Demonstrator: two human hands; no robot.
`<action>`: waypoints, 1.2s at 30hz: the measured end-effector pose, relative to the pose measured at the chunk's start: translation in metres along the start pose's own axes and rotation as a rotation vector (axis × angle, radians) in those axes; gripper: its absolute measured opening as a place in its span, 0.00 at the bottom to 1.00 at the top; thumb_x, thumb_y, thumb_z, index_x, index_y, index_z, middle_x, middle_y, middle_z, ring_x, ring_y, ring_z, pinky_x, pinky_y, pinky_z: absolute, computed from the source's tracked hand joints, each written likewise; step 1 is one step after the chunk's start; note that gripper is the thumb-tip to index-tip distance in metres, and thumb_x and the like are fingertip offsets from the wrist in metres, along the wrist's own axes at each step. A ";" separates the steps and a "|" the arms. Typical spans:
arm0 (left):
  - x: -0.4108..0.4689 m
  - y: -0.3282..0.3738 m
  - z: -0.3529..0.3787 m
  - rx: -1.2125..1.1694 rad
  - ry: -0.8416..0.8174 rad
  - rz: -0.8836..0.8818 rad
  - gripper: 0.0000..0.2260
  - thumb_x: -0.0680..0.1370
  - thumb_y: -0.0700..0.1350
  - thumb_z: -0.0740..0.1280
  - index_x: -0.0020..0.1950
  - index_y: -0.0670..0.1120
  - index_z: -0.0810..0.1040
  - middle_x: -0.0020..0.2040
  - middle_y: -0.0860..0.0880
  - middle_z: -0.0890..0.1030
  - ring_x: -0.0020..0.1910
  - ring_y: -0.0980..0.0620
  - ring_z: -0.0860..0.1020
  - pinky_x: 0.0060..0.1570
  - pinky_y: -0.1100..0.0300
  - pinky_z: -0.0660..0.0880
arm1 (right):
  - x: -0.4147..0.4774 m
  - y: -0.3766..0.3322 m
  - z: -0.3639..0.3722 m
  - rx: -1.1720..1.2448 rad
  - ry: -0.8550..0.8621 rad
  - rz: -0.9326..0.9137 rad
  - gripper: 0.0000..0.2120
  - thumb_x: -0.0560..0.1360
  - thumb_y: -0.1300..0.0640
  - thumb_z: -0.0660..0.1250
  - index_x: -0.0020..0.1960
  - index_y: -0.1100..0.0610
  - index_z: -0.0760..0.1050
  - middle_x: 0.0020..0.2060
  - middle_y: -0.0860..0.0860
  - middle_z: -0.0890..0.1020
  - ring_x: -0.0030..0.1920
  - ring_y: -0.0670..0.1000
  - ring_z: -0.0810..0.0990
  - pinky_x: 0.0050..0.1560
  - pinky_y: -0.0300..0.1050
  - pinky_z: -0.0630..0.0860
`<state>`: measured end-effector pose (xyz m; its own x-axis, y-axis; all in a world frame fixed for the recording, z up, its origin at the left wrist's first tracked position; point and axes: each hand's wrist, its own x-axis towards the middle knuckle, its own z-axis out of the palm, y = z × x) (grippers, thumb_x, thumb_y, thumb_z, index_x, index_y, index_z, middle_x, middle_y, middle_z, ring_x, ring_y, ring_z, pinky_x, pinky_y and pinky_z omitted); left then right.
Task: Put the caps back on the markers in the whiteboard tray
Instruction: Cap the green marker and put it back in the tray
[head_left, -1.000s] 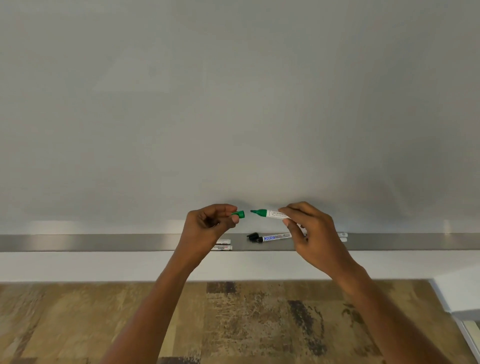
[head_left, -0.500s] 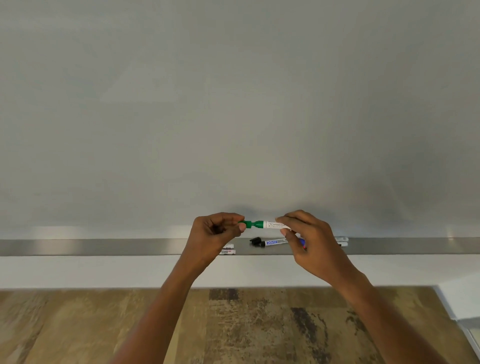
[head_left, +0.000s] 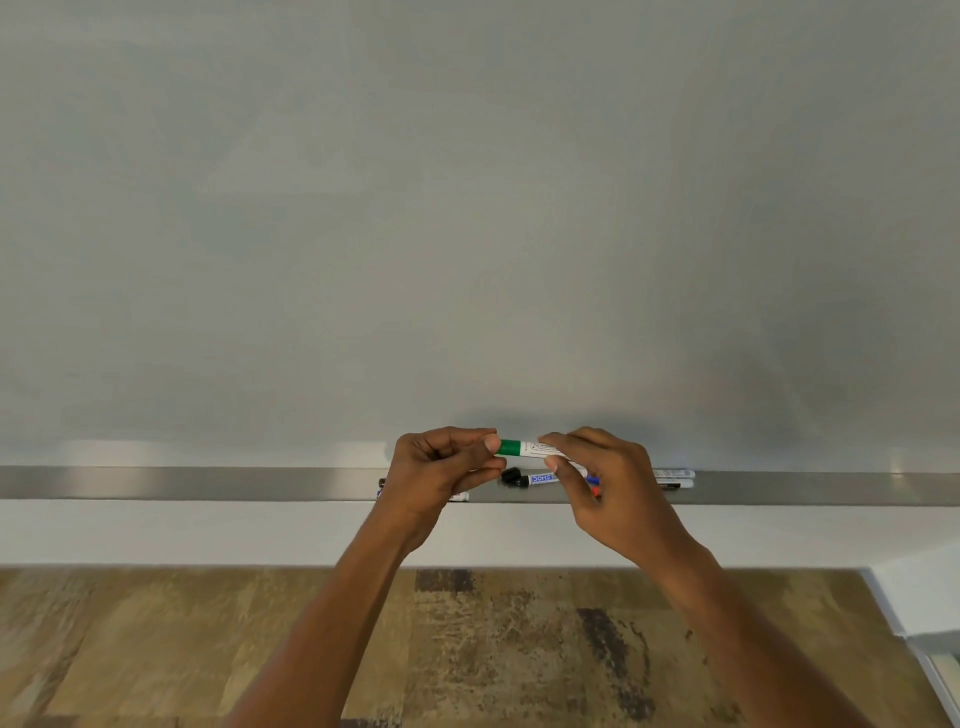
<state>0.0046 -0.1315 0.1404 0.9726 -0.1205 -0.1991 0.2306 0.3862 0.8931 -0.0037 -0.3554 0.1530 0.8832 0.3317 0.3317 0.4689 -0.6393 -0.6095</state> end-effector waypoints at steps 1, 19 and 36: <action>0.002 0.000 -0.001 0.002 -0.005 -0.003 0.11 0.69 0.41 0.78 0.50 0.40 0.88 0.47 0.37 0.87 0.43 0.44 0.88 0.45 0.59 0.84 | 0.000 -0.001 0.000 -0.002 0.000 0.004 0.17 0.79 0.50 0.63 0.62 0.56 0.80 0.48 0.50 0.84 0.44 0.44 0.76 0.44 0.25 0.68; 0.052 -0.074 -0.031 0.898 0.110 0.079 0.06 0.74 0.42 0.77 0.51 0.48 0.88 0.46 0.51 0.88 0.45 0.55 0.85 0.54 0.61 0.80 | -0.005 0.078 0.062 -0.148 -0.189 0.111 0.13 0.79 0.64 0.65 0.62 0.59 0.79 0.52 0.52 0.79 0.52 0.51 0.76 0.52 0.45 0.78; 0.080 -0.136 -0.038 1.714 -0.074 0.137 0.13 0.83 0.46 0.61 0.63 0.53 0.82 0.59 0.50 0.81 0.58 0.44 0.72 0.54 0.51 0.70 | -0.012 0.112 0.122 -0.355 -0.243 0.278 0.14 0.78 0.65 0.63 0.61 0.56 0.80 0.57 0.55 0.83 0.60 0.56 0.78 0.59 0.50 0.79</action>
<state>0.0522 -0.1584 -0.0122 0.9661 -0.2300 -0.1169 -0.1884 -0.9385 0.2895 0.0391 -0.3462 -0.0075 0.9707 0.2401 -0.0114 0.2206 -0.9086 -0.3546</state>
